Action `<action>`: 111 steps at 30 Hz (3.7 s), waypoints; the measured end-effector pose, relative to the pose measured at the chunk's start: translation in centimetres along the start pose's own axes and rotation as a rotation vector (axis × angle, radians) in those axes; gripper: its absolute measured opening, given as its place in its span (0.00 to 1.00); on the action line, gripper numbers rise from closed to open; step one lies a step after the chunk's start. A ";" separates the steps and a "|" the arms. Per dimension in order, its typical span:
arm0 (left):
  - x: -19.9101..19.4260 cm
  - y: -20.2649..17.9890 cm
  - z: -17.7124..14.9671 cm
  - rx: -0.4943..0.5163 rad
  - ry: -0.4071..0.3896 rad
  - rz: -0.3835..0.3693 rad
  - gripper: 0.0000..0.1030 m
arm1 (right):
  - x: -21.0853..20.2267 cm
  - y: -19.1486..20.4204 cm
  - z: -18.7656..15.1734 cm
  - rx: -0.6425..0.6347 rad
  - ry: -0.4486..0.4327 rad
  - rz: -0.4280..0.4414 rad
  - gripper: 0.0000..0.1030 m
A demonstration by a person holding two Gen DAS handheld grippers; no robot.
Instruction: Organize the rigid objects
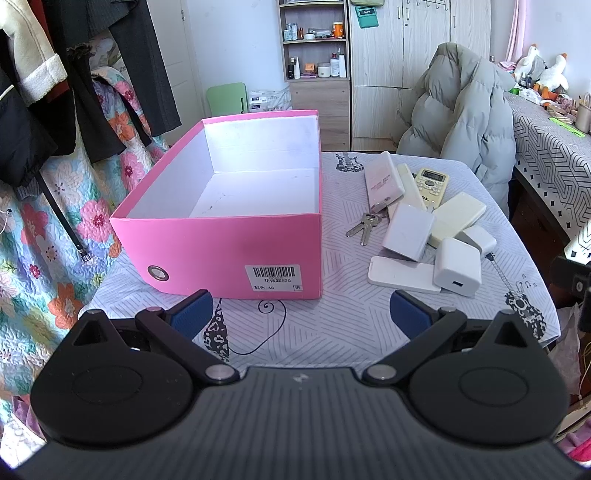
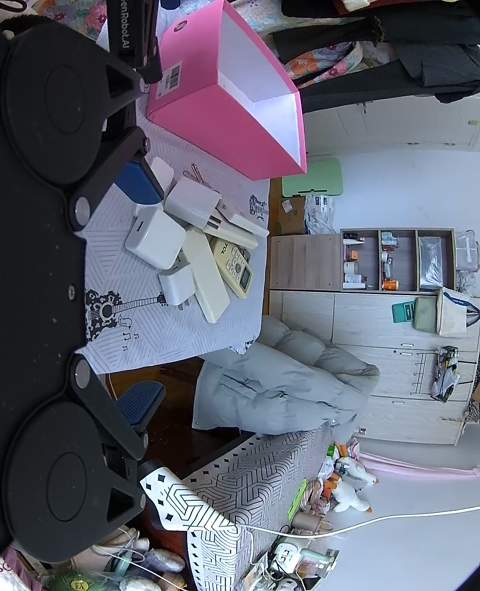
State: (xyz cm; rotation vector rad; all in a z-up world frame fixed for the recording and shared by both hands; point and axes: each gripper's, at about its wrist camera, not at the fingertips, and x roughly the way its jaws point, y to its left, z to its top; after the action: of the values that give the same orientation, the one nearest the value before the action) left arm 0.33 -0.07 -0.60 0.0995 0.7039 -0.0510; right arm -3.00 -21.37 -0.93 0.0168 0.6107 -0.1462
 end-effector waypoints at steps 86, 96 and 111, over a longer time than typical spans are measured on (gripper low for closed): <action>19.9 16.7 16.4 0.055 0.160 0.009 0.73 | 16.3 8.0 3.6 0.045 0.234 0.251 0.84; 22.5 16.8 15.4 -0.026 0.199 0.072 0.59 | 17.2 9.6 3.5 0.036 0.232 0.152 0.86; 23.1 16.9 15.2 -0.047 0.185 0.060 0.11 | 17.7 8.9 3.2 0.083 0.235 0.145 0.62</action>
State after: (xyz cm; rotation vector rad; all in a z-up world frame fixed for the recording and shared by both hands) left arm 29.03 14.82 -2.76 0.0812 0.8862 0.0328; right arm 14.44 -15.06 -8.72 0.1600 0.8349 -0.0283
